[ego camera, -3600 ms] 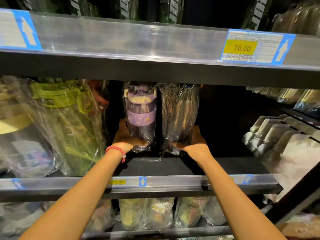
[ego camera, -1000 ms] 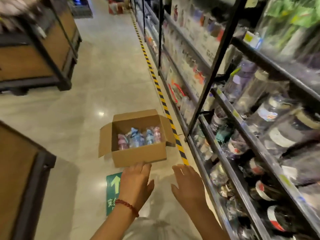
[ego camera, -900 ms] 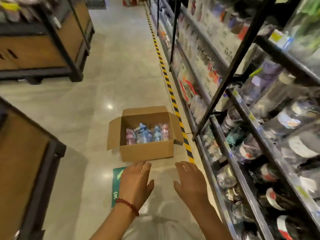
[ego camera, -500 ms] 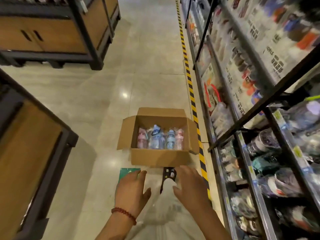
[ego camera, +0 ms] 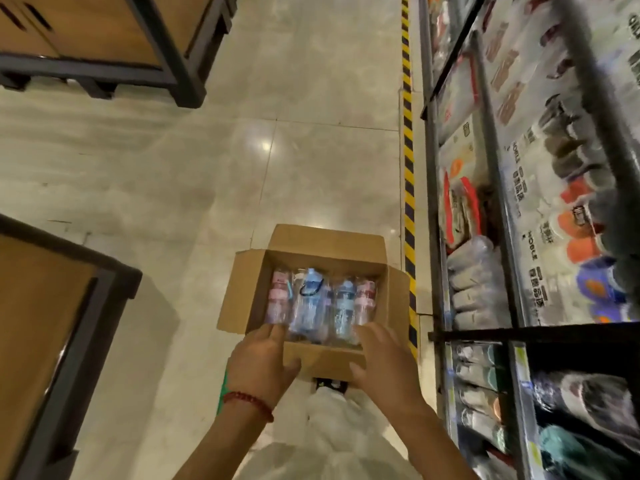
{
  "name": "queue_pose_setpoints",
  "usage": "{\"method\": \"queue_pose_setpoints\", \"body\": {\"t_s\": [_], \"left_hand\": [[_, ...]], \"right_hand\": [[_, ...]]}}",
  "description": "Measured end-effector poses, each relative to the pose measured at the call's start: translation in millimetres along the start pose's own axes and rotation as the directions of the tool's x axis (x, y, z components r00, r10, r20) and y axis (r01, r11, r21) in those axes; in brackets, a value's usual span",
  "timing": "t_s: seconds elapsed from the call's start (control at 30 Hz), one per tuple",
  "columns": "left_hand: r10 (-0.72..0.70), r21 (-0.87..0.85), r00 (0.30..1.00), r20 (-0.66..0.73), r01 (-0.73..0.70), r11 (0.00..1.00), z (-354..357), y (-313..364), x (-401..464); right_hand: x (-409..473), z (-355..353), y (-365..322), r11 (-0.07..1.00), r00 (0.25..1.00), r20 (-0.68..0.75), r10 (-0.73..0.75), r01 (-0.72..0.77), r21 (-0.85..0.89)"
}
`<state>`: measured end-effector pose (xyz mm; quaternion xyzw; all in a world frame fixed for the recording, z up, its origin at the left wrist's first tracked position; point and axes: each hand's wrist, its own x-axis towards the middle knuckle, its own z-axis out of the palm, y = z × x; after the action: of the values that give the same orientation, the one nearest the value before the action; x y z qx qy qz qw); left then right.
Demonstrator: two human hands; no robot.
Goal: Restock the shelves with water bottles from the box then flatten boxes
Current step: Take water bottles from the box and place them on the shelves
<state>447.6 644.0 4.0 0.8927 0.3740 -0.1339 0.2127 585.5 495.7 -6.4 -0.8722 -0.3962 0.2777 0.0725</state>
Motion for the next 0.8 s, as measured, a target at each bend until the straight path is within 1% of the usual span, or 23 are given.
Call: {"method": "queue_pose_setpoints", "body": {"t_s": [0.03, 0.07, 0.13, 0.2, 0.27, 0.43, 0.5, 0.6, 0.67, 0.8], "left_hand": [[-0.038, -0.009, 0.999, 0.023, 0.038, 0.999, 3.2, 3.2, 19.3], [-0.047, -0.004, 0.998, 0.035, 0.047, 0.999, 11.5, 2.8, 38.9], [-0.062, -0.029, 0.997, 0.043, 0.063, 0.998, 32.4, -1.6, 76.8], [-0.091, -0.057, 0.994, 0.063, 0.095, 0.994, 59.9, -10.6, 115.9], [-0.121, -0.036, 0.986, 0.117, 0.126, 0.991, 95.5, -21.1, 154.0], [-0.16, -0.017, 0.956, 0.247, 0.17, 0.985, 202.8, -53.8, 240.0], [-0.191, -0.012, 0.932, 0.309, 0.204, 0.979, 251.4, -70.2, 268.4], [-0.252, -0.032, 0.898, 0.361, 0.282, 0.959, 320.3, -95.7, 305.2], [-0.314, -0.059, 0.859, 0.404, 0.367, 0.928, 360.3, -108.6, 325.0], [-0.366, -0.124, 0.814, 0.45, 0.463, 0.878, 425.2, -123.6, 350.5]], "right_hand": [[15.9, 1.3, 6.0, 1.0, 0.999, 0.039, 0.005, -0.006, 0.003], [32.4, 4.0, 11.4, 1.0, 0.997, 0.069, 0.02, -0.021, 0.017], [65.9, 18.8, 26.0, 0.997, 0.997, 0.067, 0.047, -0.051, 0.055], [101.3, 42.6, 42.1, 0.995, 0.992, 0.102, 0.072, -0.079, 0.063], [137.4, 74.3, 59.3, 0.988, 0.979, 0.169, 0.115, -0.13, 0.081], [225.0, 181.2, 106.3, 0.957, 0.937, 0.285, 0.201, -0.25, 0.15], [254.4, 230.1, 126.9, 0.923, 0.917, 0.307, 0.256, -0.326, 0.204], [292.9, 301.6, 155.9, 0.855, 0.89, 0.332, 0.314, -0.417, 0.309], [315.9, 341.8, 175.6, 0.832, 0.869, 0.348, 0.352, -0.46, 0.308], [345.9, 407.7, 207.5, 0.777, 0.823, 0.319, 0.47, -0.557, 0.294]]}}
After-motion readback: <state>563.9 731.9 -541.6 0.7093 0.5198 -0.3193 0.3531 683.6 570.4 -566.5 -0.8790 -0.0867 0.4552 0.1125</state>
